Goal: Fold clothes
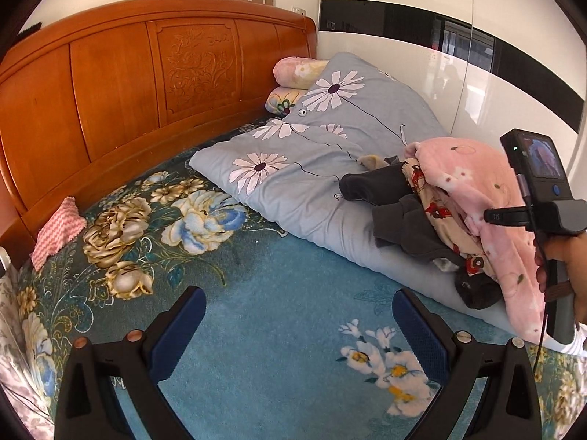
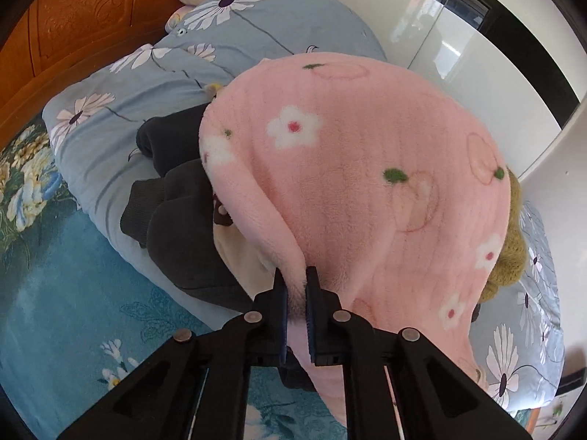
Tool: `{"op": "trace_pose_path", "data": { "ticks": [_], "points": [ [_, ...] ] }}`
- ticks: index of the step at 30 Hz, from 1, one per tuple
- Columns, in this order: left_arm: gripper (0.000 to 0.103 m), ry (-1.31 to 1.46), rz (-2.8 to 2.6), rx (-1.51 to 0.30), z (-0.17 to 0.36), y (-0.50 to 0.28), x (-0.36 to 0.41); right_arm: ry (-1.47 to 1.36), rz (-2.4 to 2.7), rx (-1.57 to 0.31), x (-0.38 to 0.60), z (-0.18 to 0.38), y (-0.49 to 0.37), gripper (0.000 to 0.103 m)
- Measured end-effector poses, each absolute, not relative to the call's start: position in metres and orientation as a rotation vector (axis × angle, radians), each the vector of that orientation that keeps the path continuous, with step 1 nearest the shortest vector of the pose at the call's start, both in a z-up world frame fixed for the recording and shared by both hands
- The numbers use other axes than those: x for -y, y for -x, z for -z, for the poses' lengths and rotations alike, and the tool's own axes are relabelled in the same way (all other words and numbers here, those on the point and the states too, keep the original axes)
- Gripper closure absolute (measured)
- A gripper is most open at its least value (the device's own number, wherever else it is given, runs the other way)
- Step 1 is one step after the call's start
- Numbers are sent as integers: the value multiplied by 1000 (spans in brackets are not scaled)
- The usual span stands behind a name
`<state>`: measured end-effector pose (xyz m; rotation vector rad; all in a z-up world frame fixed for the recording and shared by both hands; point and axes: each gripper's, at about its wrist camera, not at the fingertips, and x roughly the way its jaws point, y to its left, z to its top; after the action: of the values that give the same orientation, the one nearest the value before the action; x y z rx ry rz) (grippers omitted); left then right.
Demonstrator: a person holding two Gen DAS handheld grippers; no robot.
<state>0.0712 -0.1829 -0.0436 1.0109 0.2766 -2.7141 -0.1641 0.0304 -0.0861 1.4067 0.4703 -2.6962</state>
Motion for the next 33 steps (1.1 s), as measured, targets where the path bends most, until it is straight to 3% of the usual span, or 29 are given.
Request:
{"op": "trace_pose_path", "data": {
  "ticks": [5, 12, 24, 29, 33],
  "points": [
    [0, -962, 2746, -381, 29, -85, 184, -1242, 2821, -366, -73, 21, 151, 98],
    [0, -904, 2799, -431, 6, -111, 168, -936, 2840, -356, -92, -66, 97, 99],
    [0, -758, 2847, -464, -32, -171, 171, -460, 2682, -241, -95, -185, -66, 99],
    [0, -743, 2866, -499, -34, -189, 174, -320, 2676, -186, -135, -217, -151, 99],
    [0, -782, 2873, -519, -28, -195, 171, -397, 2798, -228, -183, -200, -191, 99]
  ]
}}
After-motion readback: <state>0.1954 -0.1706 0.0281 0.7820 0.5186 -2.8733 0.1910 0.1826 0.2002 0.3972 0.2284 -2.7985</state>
